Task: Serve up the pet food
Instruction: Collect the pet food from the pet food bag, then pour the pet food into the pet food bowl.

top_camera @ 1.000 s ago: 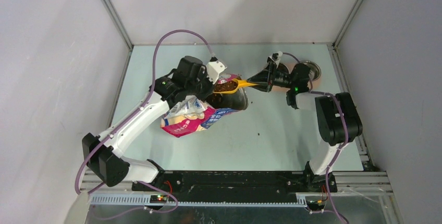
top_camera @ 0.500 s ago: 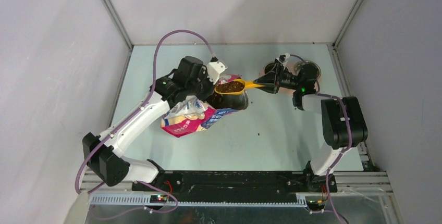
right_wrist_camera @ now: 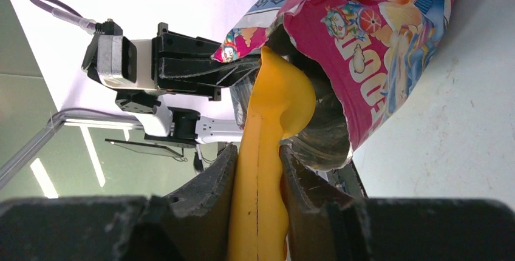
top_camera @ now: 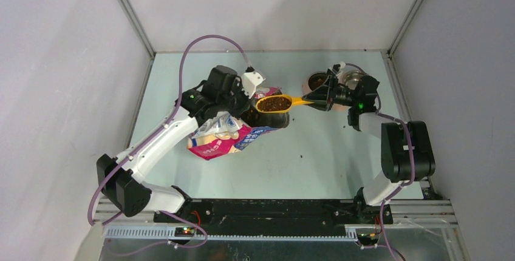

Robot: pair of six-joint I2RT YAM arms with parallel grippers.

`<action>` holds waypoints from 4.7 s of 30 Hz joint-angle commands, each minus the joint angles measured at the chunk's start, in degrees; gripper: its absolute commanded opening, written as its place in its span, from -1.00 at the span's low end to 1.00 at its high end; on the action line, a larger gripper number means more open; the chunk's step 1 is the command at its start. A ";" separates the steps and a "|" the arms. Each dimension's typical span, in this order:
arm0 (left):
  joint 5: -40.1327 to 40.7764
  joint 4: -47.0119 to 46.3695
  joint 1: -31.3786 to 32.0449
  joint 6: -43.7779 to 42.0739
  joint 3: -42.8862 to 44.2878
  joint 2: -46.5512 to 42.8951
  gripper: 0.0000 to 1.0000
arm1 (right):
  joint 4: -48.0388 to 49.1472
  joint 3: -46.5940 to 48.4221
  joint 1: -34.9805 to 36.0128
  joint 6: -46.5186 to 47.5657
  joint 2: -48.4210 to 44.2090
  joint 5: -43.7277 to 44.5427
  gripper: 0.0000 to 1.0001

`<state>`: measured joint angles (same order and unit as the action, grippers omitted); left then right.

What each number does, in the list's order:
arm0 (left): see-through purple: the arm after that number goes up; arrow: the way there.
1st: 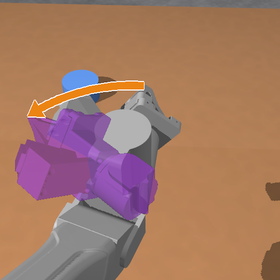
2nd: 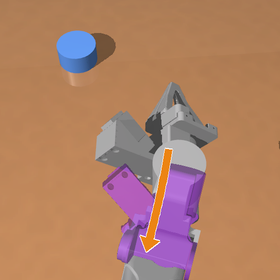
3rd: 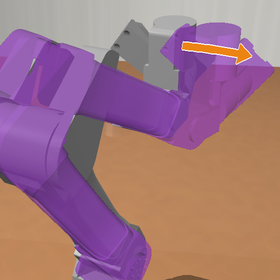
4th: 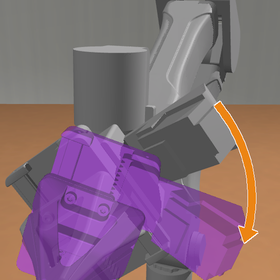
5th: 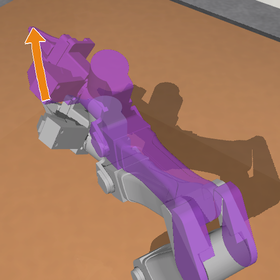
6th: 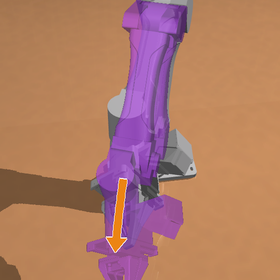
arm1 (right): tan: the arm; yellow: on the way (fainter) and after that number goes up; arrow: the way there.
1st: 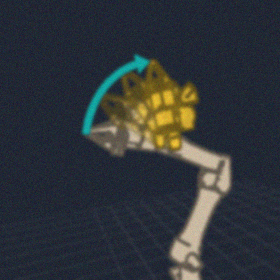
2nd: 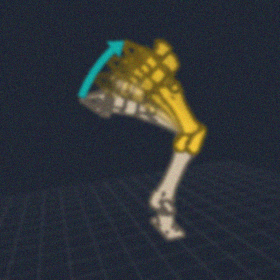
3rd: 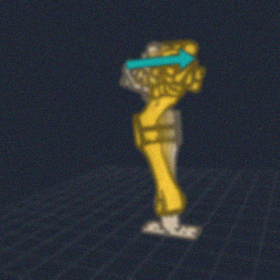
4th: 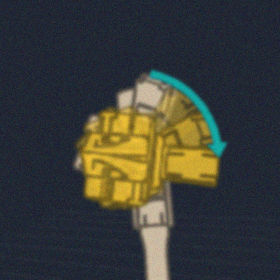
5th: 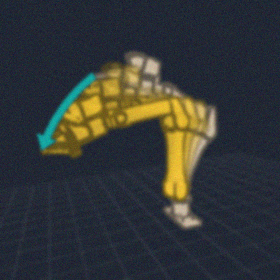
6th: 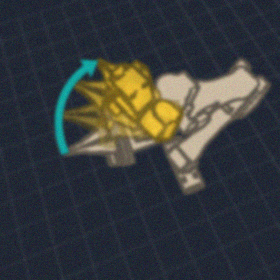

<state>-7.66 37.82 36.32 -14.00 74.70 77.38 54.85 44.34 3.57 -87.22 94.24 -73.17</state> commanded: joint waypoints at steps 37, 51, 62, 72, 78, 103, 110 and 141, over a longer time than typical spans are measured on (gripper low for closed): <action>-2.71 -3.32 0.80 0.35 0.93 -0.08 -1.00 | 22.18 -2.22 -20.55 -16.01 -2.41 -1.64 -1.00; -2.80 -3.54 0.86 0.46 0.55 -0.90 -1.00 | 25.34 -2.24 -29.02 -16.84 1.57 -0.02 -1.00; -2.95 -3.76 0.80 0.55 0.10 -1.52 -1.00 | 25.44 -1.18 -31.99 -15.63 4.06 0.72 -1.00; -2.93 -3.67 0.82 0.48 -0.01 -1.71 -1.00 | 24.94 1.11 -35.71 -14.33 6.86 1.24 -1.00; -2.97 -3.58 0.85 0.51 0.05 -1.49 -1.00 | 24.30 2.45 -37.87 -13.07 8.20 1.48 -1.00; -2.80 -3.62 0.86 0.42 0.02 -1.49 -1.00 | 12.10 6.71 -42.93 1.13 13.97 4.70 -1.00; -2.80 -3.60 0.86 0.42 0.01 -1.45 -1.00 | 11.46 8.13 -43.53 3.06 16.38 5.39 -1.00; -2.71 -3.62 0.84 0.30 0.01 -1.14 -1.00 | -6.96 13.47 -45.68 21.73 23.03 11.79 -1.00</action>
<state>-7.70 37.65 36.51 -13.98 74.70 77.58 52.88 55.90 -39.42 -66.19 116.29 -66.11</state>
